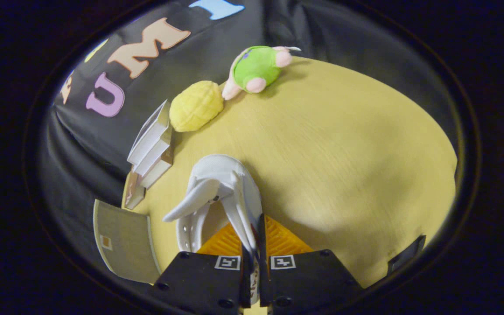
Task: Open the storage box then place both shoes into the box .Put the left shoe in first, then the right shoe, with the right side of both shoes facing outward in a uniform manner.
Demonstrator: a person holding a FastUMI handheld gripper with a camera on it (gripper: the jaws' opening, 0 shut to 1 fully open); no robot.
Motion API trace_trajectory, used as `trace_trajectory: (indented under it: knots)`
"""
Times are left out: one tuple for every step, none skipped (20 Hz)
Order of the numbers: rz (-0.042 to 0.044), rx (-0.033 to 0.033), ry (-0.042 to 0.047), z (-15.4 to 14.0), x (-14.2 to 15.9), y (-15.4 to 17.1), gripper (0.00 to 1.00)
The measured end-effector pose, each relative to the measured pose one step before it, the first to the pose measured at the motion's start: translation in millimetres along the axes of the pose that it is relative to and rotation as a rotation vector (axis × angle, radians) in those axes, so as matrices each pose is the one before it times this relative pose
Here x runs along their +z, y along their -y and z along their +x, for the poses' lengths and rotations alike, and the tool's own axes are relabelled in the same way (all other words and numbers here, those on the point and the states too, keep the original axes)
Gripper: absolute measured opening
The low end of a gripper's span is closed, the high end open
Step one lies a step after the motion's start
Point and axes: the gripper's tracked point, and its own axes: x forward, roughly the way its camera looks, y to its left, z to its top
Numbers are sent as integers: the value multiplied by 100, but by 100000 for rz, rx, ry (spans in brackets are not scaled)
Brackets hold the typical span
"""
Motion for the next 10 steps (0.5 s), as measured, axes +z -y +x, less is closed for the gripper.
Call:
trace_trajectory:
  knots:
    - [2461,1229,-923,-148,-60,-42,11]
    - [2075,2773,-1064,-194,-300,-541,11]
    - [2921,3574,-1295,-293,-262,-823,11]
    - [3152,3170,-1516,-395,-401,-1068,11]
    - [1313,2598,-1221,-357,-343,-1021,11]
    - [191,1713,-474,-271,-267,-981,11]
    - [-1066,1390,-247,-204,-226,-1158,11]
    - [-1828,1560,-134,-263,-297,-1308,11]
    - [-1523,1597,-235,-327,-328,-1289,11]
    - [-1256,1566,-361,-224,-355,-1453,11]
